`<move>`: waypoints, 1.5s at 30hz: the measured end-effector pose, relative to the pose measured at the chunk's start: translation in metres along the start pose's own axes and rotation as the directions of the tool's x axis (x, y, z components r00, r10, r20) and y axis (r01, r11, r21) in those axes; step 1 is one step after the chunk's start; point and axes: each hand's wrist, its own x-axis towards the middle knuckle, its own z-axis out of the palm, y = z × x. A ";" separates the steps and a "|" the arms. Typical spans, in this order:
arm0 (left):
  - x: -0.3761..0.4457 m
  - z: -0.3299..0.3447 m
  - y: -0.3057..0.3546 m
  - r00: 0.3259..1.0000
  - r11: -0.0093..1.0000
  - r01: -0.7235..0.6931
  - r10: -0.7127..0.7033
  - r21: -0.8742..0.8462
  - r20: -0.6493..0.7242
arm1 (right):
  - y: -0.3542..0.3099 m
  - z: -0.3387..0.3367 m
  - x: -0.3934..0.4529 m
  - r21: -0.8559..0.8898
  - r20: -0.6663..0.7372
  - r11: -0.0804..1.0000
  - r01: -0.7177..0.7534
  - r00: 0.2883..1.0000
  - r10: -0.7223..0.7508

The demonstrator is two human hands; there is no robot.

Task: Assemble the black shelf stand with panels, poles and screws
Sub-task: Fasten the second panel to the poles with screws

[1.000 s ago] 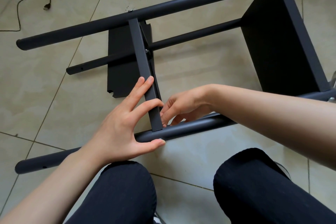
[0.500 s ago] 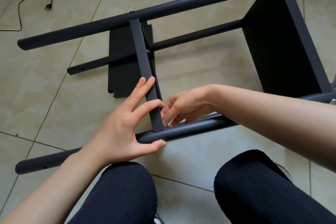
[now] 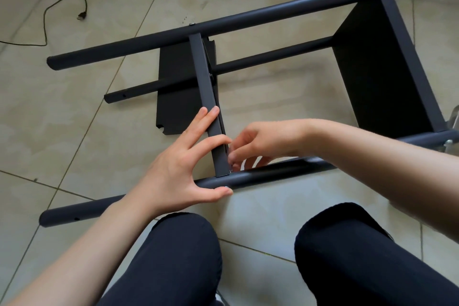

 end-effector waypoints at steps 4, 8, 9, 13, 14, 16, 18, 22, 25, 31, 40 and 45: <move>0.000 0.000 0.000 1.000 1.000 0.009 -0.009 0.004 0.019 | -0.001 0.013 -0.029 -0.348 -0.228 0.937 -0.009 0.971 -0.075; 0.000 -0.006 0.005 0.995 0.998 0.040 -0.044 0.049 0.091 | 0.001 0.033 -0.049 -0.479 -0.345 0.874 -0.079 0.933 -0.105; 0.000 -0.008 0.008 0.991 0.995 0.059 -0.068 0.078 0.115 | 0.002 0.037 -0.052 -0.507 -0.359 0.857 -0.094 0.927 -0.111; -0.006 -0.015 0.027 0.969 0.977 0.174 -0.192 0.124 0.155 | 0.006 0.052 -0.057 -0.603 -0.414 0.786 -0.133 0.895 -0.166; -0.009 -0.016 0.032 0.966 0.973 0.204 -0.218 0.105 0.141 | 0.006 0.055 -0.058 -0.613 -0.431 0.777 -0.140 0.884 -0.181; -0.018 -0.018 0.040 0.966 0.968 0.239 -0.244 0.071 0.086 | 0.003 0.059 -0.061 -0.634 -0.458 0.757 -0.156 0.865 -0.205; -0.028 -0.021 0.043 0.959 0.958 0.282 -0.283 0.053 0.019 | 0.000 0.061 -0.063 -0.640 -0.476 0.751 -0.164 0.852 -0.219; -0.049 -0.028 0.052 0.905 0.912 0.410 -0.406 0.003 -0.129 | -0.003 0.067 -0.066 -0.657 -0.496 0.728 -0.197 0.840 -0.221; -0.060 -0.033 0.063 0.786 0.831 0.513 -0.556 -0.216 -0.271 | -0.003 0.071 -0.066 -0.665 -0.521 0.714 -0.218 0.821 -0.234; -0.069 -0.024 0.071 0.369 -0.053 0.480 -0.894 -0.876 0.256 | -0.001 0.073 -0.064 -0.651 -0.551 0.723 -0.232 0.799 -0.240; -0.052 -0.013 0.059 0.350 -0.440 0.020 -0.838 -0.898 0.418 | 0.006 0.070 -0.062 -0.637 -0.563 0.742 -0.209 0.783 -0.263; -0.045 -0.016 0.059 0.391 -0.408 -0.052 -0.848 -0.911 0.358 | 0.004 0.064 -0.062 -0.620 -0.570 0.766 -0.172 0.769 -0.289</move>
